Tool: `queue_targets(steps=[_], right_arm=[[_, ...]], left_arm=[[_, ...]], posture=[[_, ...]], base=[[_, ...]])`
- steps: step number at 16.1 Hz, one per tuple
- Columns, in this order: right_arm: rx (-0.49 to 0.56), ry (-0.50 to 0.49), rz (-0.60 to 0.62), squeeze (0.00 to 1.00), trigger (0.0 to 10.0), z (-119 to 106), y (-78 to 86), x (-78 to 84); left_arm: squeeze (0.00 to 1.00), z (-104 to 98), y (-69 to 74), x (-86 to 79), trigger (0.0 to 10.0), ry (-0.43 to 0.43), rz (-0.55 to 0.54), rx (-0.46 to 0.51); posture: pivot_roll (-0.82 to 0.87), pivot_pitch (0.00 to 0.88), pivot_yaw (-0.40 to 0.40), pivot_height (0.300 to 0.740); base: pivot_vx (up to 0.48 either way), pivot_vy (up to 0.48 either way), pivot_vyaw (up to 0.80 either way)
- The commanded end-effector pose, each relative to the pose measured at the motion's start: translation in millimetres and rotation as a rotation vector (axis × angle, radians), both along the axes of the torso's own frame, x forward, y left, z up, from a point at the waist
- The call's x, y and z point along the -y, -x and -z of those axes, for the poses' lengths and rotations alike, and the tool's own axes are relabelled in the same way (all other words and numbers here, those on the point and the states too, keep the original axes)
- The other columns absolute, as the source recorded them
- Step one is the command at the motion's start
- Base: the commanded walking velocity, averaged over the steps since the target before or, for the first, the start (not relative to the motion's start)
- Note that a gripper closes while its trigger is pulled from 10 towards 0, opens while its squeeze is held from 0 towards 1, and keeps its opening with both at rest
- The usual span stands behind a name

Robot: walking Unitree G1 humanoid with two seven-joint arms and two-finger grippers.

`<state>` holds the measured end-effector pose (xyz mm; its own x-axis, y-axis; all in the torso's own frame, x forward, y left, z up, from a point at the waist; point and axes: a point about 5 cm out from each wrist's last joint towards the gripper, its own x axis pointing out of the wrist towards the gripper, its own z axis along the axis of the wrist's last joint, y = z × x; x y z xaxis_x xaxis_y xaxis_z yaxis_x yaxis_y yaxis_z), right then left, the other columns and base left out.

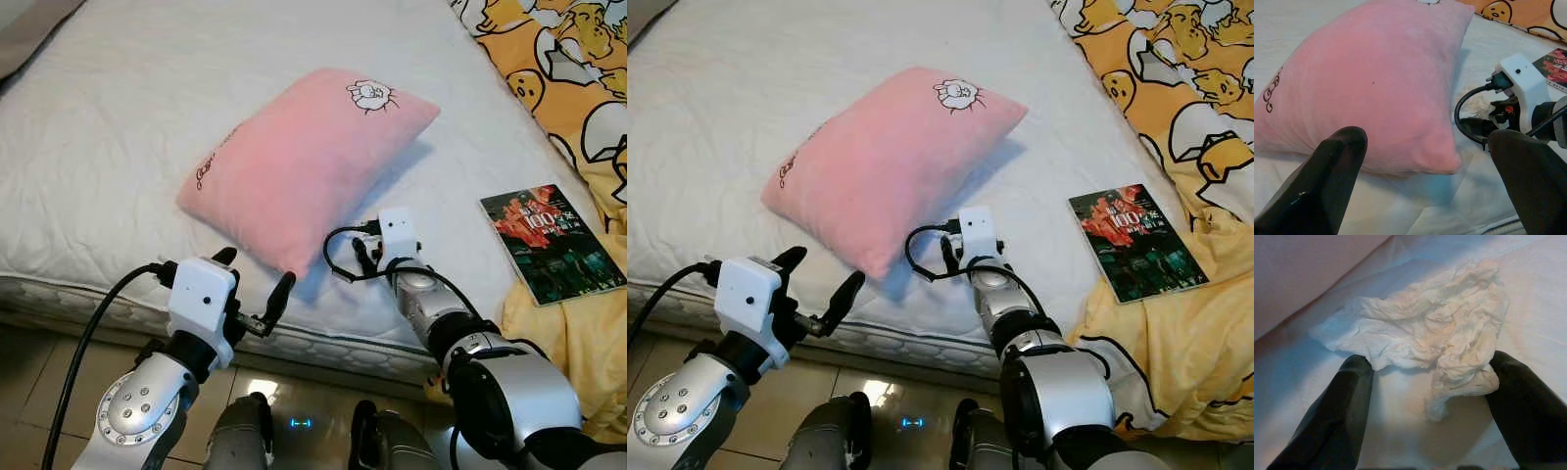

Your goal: Clean up the room

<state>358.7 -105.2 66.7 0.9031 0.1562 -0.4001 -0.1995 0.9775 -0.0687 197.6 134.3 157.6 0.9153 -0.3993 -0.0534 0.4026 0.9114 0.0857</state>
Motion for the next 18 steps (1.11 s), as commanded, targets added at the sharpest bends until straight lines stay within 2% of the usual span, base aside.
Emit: queue_targets(steps=[1, 4, 8, 10, 16, 18], right_arm=[[-0.044, -0.027, 0.005, 0.00, 0.0, 7, 4.5, -0.3], [-0.041, -0.066, 0.014, 0.00, 0.0, 5, 3.2, -1.0], [-0.003, -0.091, 0.018, 0.00, 0.0, -2, -1.1, -0.8], [0.042, -0.109, 0.023, 0.00, 0.0, -12, -6.7, -0.1], [0.105, -0.151, 0.015, 0.00, 0.0, -22, -11.3, -0.4], [0.190, -0.162, -0.008, 0.00, 0.0, -30, -13.3, 5.8]], left_arm=[[0.00, -1, 0.8, 1.9, 10.0, 0.008, 0.003, -0.008], [0.00, 0, -3.2, 1.0, 10.0, 0.028, -0.006, -0.022], [0.00, 3, -6.3, 8.8, 10.0, 0.044, 0.023, -0.030], [0.00, 4, -14.4, 13.2, 10.0, 0.057, 0.034, -0.024], [0.00, 6, -31.5, 23.2, 10.0, 0.084, 0.055, 0.007], [0.00, 6, -43.6, 29.1, 10.0, 0.101, 0.064, 0.031]], posture=[[0.38, 0.280, -0.015, 0.726], [0.37, 0.270, -0.016, 0.726], [0.34, 0.251, -0.023, 0.726], [0.31, 0.226, -0.027, 0.726], [0.26, 0.169, -0.045, 0.726], [0.23, 0.120, -0.055, 0.726]], base=[[0.000, 0.000, 0.00], [0.000, 0.000, 0.00], [0.000, 0.000, 0.00], [0.000, 0.000, 0.00], [0.000, 0.000, 0.00], [0.000, 0.000, 0.00]])
